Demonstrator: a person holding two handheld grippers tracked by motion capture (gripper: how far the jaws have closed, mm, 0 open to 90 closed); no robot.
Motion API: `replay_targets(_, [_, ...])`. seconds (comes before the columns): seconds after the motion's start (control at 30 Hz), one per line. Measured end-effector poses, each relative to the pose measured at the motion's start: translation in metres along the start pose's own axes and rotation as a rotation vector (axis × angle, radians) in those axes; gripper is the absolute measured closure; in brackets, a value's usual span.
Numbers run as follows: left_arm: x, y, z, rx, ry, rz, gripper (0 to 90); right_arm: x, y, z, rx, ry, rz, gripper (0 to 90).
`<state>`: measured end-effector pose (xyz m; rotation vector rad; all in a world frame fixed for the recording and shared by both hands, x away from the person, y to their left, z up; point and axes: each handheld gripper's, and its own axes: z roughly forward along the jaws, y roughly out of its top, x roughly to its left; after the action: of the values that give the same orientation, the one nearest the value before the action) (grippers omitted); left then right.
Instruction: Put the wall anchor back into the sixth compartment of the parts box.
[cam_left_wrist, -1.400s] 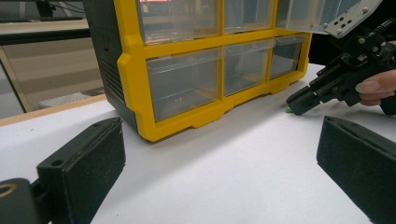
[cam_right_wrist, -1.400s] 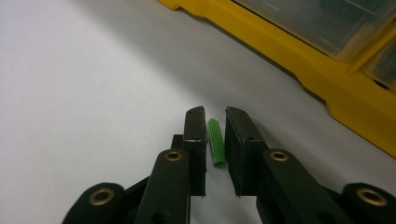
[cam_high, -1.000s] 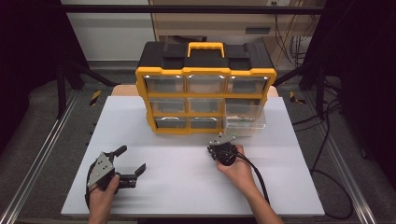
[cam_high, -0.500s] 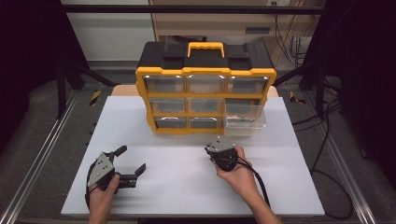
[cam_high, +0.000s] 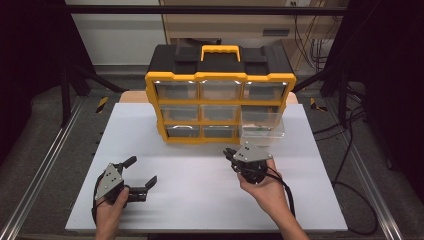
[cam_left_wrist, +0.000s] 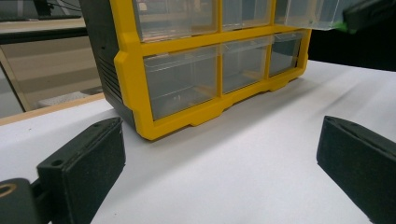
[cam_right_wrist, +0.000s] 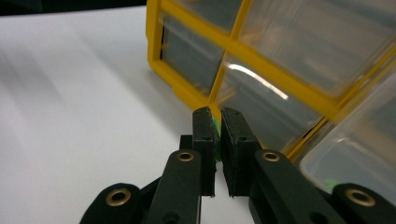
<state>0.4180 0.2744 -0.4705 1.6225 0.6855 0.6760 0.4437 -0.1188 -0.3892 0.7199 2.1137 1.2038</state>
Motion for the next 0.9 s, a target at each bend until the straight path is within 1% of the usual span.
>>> replay_targets(0.23, [0.000, 0.000, 0.000, -0.001, -0.001, 0.000, 1.0, -0.008, 0.021, -0.020, -0.054, -0.038, -0.009, 85.0])
replay_targets(0.3, [0.000, 0.000, 0.000, -0.002, 0.000, -0.002, 1.0, -0.011, 0.025, -0.026, -0.069, -0.042, -0.003, 84.9])
replay_targets(0.4, [0.000, 0.000, 0.000, -0.002, 0.001, -0.001, 1.0, -0.016, 0.033, -0.036, -0.105, -0.044, 0.023, 84.9])
replay_targets(0.47, [0.000, 0.000, 0.000, -0.001, 0.000, -0.001, 1.0, -0.021, 0.037, -0.041, -0.123, -0.055, 0.034, 84.9])
replay_targets(0.67, [0.000, 0.000, -0.001, -0.002, 0.003, -0.002, 1.0, -0.042, 0.051, -0.058, -0.169, -0.105, 0.074, 85.0])
replay_targets(0.73, [0.001, 0.000, -0.001, 0.000, 0.005, 0.000, 1.0, -0.048, 0.054, -0.062, -0.181, -0.115, 0.084, 85.0])
replay_targets(0.8, [0.001, 0.000, -0.002, -0.003, 0.009, -0.004, 1.0, -0.054, 0.057, -0.066, -0.189, -0.123, 0.089, 85.0])
replay_targets(0.9, [0.002, 0.000, -0.002, -0.004, 0.011, -0.003, 1.0, -0.061, 0.058, -0.068, -0.184, -0.132, 0.094, 84.9])
